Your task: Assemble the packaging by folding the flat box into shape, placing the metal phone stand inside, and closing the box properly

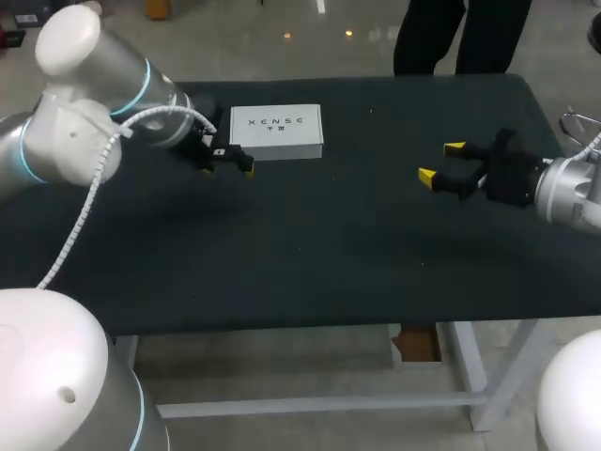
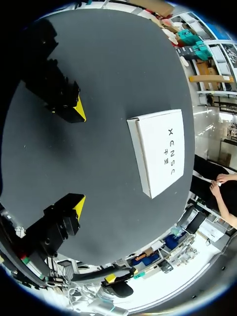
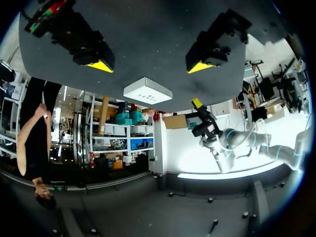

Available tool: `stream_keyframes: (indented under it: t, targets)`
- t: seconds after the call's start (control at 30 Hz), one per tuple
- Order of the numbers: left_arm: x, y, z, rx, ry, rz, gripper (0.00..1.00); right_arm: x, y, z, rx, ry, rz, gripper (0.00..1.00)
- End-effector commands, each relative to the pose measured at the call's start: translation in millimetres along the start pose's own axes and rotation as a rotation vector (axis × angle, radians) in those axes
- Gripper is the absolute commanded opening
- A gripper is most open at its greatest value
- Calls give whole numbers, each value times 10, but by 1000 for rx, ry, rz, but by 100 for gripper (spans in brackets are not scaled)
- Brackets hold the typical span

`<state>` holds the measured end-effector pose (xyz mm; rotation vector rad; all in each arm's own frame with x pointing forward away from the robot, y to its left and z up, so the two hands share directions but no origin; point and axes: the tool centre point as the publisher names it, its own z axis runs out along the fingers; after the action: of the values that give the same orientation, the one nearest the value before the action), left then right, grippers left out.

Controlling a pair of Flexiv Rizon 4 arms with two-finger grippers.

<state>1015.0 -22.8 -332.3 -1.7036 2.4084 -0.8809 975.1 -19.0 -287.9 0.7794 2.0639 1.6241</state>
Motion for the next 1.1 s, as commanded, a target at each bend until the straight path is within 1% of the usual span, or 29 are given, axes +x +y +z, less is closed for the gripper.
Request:
stream_keyframes:
  t: [0.03,0.07,0.13,0.17,0.23,0.33,0.47,0.5,0.63,0.73,1.1]
  targets:
    - [-70,38,-73,173,58,55,100,0,-13,-6,-8,1,-2,100]
    - [-90,19,-83,183,65,64,100,0,-13,-6,-8,1,-2,100]
    - [-144,-22,-113,206,124,100,100,0,-13,-6,-8,1,-2,100]
    - [-162,-35,-127,212,127,111,100,0,-13,-6,-8,1,-2,100]
    - [-198,-70,-152,219,172,148,100,0,-13,-6,-8,1,-2,100]
    - [-251,-91,-215,237,211,202,100,0,-13,-6,-8,1,-2,100]
    - [-315,-52,-297,289,217,296,100,0,-13,-6,-8,1,-2,100]
    - [-332,-44,-309,300,215,298,100,0,-13,-6,-8,1,-2,100]
    - [-413,-20,-349,322,230,361,100,0,-13,-6,-8,1,-2,100]
    - [-492,-22,-375,329,231,376,100,0,-13,-6,-8,1,-2,100]
    - [-492,-22,-375,329,231,376,100,0,-13,-6,-8,1,-2,100]
